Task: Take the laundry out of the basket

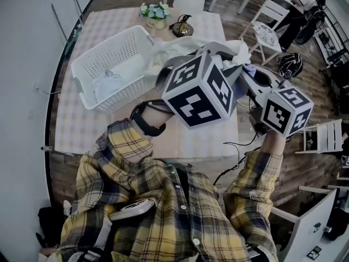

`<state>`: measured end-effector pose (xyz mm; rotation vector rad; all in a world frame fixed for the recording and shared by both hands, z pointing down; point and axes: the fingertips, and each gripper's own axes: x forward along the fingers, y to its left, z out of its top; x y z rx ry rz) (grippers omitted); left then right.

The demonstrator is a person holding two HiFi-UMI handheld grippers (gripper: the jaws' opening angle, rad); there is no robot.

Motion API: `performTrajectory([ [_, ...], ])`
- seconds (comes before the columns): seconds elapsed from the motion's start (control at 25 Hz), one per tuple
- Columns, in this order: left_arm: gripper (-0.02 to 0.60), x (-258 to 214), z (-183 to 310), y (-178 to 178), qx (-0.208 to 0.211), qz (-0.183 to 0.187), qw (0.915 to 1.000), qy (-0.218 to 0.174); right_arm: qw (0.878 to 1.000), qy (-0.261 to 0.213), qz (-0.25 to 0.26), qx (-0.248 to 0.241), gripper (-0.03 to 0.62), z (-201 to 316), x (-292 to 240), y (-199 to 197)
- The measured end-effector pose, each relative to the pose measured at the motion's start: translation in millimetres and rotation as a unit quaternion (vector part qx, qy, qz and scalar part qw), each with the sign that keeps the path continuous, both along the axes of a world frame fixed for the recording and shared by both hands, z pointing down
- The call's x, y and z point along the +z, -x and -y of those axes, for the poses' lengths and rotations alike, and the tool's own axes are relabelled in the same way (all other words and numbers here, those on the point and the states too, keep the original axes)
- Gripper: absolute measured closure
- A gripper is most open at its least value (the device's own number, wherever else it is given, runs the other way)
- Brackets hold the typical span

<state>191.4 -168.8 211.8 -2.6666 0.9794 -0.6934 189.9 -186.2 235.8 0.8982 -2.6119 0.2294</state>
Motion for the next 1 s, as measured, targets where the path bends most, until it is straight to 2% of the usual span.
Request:
performTrajectory([
  [0.48,0.518,20,-28,-114,0.093,-0.015,0.9952,0.026,0.995,0.01,-0.021,0.093,0.549,-30,14,-118],
  [0.72,0.518,42,-28,-134,0.112,-0.008,0.9927,0.044,0.993,0.03,-0.022,0.111,0.549,-32,36,-139],
  [1.0,0.517,84,-24,-131,0.093,0.008,0.9916,0.09,0.992,0.079,-0.02,0.096,0.549,-33,77,-135],
])
